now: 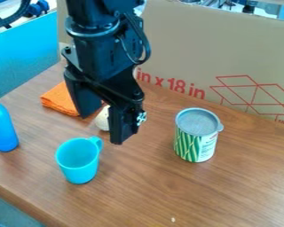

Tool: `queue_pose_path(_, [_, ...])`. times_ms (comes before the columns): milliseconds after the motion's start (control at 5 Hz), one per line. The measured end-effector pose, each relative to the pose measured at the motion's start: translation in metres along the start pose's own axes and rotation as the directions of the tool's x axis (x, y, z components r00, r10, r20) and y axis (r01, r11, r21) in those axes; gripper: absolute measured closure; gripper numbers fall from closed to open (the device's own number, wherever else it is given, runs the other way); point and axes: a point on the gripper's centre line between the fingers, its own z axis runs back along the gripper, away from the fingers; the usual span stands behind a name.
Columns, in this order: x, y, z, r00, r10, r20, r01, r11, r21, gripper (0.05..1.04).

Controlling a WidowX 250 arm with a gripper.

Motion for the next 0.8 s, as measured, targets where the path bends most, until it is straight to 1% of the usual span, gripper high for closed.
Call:
queue_pose_path(200, [-0.002,0.0,-0.004,1.0,-0.001,-0.017,0.001,1.0,0.0,0.083])
queue_pose_path(400, [0.003,0.021,-0.008,1.0,0.01,0.011,-0.01,1.0,-0.002,0.083])
queue_pose_path(600, [0.005,0.034,-0.018,1.0,0.008,0.029,-0.008,1.0,-0.022,0.083])
queue_pose_path(800, [0.006,0.045,-0.04,0.999,0.008,0.032,-0.007,1.0,-0.027,0.083])
